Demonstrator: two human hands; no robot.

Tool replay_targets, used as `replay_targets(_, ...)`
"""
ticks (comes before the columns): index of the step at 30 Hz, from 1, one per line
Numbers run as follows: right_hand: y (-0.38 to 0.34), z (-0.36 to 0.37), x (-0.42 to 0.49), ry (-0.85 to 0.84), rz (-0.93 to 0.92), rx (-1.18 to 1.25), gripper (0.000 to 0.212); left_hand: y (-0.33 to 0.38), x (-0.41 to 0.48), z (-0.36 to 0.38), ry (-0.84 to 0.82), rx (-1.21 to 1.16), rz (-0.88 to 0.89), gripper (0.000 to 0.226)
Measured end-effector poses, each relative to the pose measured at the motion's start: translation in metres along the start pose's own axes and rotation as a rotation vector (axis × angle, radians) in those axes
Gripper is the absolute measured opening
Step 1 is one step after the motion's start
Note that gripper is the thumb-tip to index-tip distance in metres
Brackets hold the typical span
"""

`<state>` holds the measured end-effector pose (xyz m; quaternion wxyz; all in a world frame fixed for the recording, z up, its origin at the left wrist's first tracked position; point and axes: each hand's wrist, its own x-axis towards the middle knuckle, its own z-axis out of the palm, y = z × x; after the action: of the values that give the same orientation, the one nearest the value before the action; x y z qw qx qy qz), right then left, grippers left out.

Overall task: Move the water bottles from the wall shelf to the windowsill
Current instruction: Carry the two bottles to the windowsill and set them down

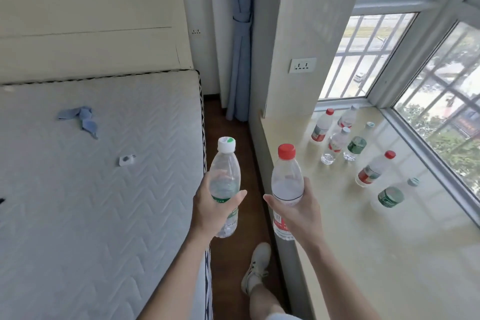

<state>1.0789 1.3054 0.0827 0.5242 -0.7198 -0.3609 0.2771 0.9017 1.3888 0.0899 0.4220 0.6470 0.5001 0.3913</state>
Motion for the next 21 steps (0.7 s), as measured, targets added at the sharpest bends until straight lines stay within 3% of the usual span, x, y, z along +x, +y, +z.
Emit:
replay_targets(8, -0.014, -0.001, 0.171, 0.042, -0.025, 0.078, 0.067, 0.013, 0.157, 0.075, -0.076, 0.003, 0.044, 0.056)
replay_targets(14, -0.027, -0.039, 0.281, 0.169, -0.008, 0.045, 0.052, 0.045, 0.26, 0.148, -0.195, -0.023, 0.095, 0.053)
replay_targets(21, -0.006, -0.085, 0.324, 0.349, 0.113, 0.109, 0.047, 0.074, 0.324, 0.233, -0.433, -0.08, 0.126, 0.057)
